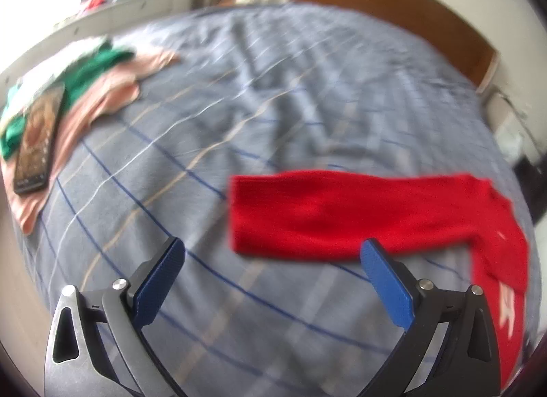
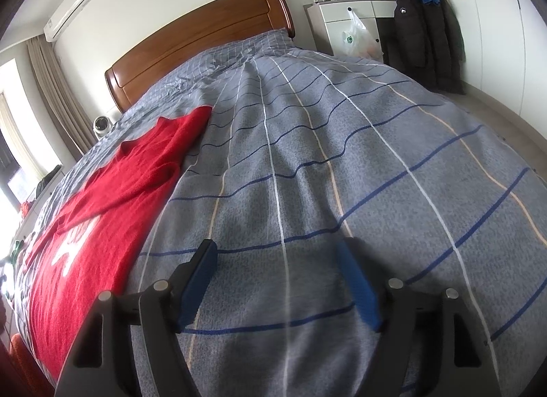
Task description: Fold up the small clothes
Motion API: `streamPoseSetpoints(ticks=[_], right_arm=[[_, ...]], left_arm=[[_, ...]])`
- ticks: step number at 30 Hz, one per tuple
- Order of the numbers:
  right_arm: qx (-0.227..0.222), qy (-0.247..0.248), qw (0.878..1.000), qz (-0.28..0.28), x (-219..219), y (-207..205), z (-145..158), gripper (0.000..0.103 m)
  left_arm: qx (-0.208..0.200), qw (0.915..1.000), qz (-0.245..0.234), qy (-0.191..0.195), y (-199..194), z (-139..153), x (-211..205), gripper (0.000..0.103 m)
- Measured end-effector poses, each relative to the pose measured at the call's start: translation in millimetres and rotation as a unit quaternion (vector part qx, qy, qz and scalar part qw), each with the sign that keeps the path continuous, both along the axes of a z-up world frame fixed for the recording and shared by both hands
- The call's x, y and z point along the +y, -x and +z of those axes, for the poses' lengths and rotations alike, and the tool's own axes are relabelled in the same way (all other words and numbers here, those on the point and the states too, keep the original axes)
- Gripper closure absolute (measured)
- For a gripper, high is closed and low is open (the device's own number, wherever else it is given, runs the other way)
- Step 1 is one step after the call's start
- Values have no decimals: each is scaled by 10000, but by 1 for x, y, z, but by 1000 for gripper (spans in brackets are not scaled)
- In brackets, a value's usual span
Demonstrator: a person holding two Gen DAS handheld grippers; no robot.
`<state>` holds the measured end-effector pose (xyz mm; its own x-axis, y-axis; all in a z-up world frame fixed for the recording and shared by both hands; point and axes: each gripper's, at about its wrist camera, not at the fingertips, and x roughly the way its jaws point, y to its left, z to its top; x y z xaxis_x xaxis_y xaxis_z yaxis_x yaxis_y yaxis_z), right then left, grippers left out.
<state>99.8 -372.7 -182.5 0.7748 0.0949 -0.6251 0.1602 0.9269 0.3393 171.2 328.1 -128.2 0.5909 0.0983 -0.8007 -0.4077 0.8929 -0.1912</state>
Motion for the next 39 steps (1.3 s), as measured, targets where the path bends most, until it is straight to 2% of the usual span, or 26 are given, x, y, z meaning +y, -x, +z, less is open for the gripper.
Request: streamPoseSetpoints(ticks=[3, 4, 6, 7, 8, 9, 12, 14, 16, 18, 21, 24, 25, 27, 28, 29, 31, 33, 35, 36, 39], right_arm=[[16, 52, 10000, -2, 1, 0, 0, 29], [24, 70, 10000, -4, 1, 0, 0, 29], [42, 102, 9999, -7, 2, 0, 1, 29], [49, 115, 9999, -7, 2, -1, 1, 29], [56, 131, 9999, -7, 2, -1, 1, 29], [61, 145, 9999, -8, 2, -1, 1, 29], [58, 173, 9998, -11, 2, -1, 1, 29], [55, 179, 9998, -13, 3, -1, 1, 29], [50, 187, 9998, -15, 4, -1, 1, 29], [49, 185, 9998, -12, 4, -1, 1, 29], [40, 169, 9998, -9, 4, -1, 1, 28], [23, 141, 9999, 0, 3, -1, 1, 28], [19, 132, 9999, 3, 3, -1, 1, 28], [16, 130, 9999, 7, 3, -1, 2, 28], [12, 124, 9999, 10, 3, -1, 2, 28], [8, 119, 9999, 14, 4, 0, 2, 28], [5, 111, 9999, 18, 3, 0, 2, 28], [5, 113, 9999, 17, 3, 0, 2, 28], [6, 114, 9999, 17, 3, 0, 2, 28], [6, 115, 9999, 18, 3, 0, 1, 28], [9, 116, 9999, 16, 4, 0, 1, 27]], left_arm=[[286, 9994, 183, 109, -22, -22, 12, 3], [289, 9994, 188, 65, -25, -24, 10, 8], [271, 9995, 113, -126, -31, -27, -1, 43], [340, 9989, 3, -314, -35, -26, -12, 82], [382, 9983, -44, -436, -38, -24, -18, 96], [330, 9980, -105, -525, -40, -17, -27, 96], [-265, 9953, -563, -737, -42, 34, -66, 97], [-743, 9870, -1131, -867, -48, 83, -113, 97], [-1171, 9721, -1747, -1042, -52, 127, -169, 97], [-1547, 9510, -2395, -1199, -55, 164, -235, 97], [-1796, 9264, -3101, -1156, -61, 186, -320, 97], [-1800, 9106, -3566, -1061, -64, 178, -387, 96], [-1674, 9026, -3823, -1060, -66, 165, -418, 93], [-1447, 8936, -4064, -1241, -63, 138, -457, 78], [-1300, 8899, -4158, -1352, -58, 119, -476, 54], [-1180, 8871, -4243, -1384, -53, 106, -487, 39], [-1016, 8799, -4481, -1212, -35, 79, -494, 38], [-825, 8775, -4598, -1081, -22, 62, -481, 38], [-663, 8851, -4503, -974, -9, 49, -447, 37], [-630, 8914, -4395, -913, -7, 46, -430, 37], [-515, 9243, -3699, -784, -4, 36, -351, 36]])
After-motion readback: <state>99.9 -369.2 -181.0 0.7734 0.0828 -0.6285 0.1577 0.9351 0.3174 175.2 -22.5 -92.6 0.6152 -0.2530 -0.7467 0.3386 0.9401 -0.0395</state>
